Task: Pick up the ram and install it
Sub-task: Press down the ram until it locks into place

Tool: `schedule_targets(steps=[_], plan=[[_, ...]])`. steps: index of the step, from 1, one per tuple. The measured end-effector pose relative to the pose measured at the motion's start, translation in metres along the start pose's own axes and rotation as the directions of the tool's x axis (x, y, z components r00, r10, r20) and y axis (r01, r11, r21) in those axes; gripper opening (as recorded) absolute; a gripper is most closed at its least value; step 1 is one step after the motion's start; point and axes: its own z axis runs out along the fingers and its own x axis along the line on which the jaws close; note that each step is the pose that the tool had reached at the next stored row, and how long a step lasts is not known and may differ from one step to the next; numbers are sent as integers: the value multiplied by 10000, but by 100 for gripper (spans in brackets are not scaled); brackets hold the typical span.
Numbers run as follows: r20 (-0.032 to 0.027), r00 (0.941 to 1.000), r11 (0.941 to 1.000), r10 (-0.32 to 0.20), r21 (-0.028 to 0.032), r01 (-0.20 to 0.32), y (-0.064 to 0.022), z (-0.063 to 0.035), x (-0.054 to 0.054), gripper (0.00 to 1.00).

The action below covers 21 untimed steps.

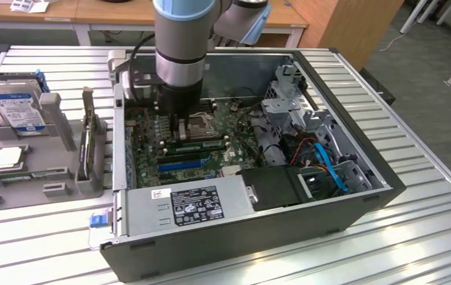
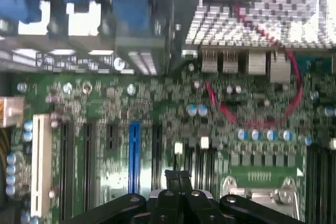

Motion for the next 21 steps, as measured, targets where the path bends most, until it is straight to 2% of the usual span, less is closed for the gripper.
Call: schedule_targets(steps=[2, 4, 7, 9, 18, 21], plan=[[-13, 10000, 10000, -3, -45, 3, -63, -28, 5, 10], [-14, 10000, 9999, -1, -117, 1, -99, -112, 6, 10], [-14, 10000, 9999, 1, -132, -1, -105, -251, 5, 10], [-14, 10000, 9998, -1, -181, 1, -137, -319, 5, 10], [-13, 10000, 9988, 1, -492, -2, -479, -389, 13, 10], [-12, 10000, 9988, -53, -496, 52, -556, -392, 15, 10]])
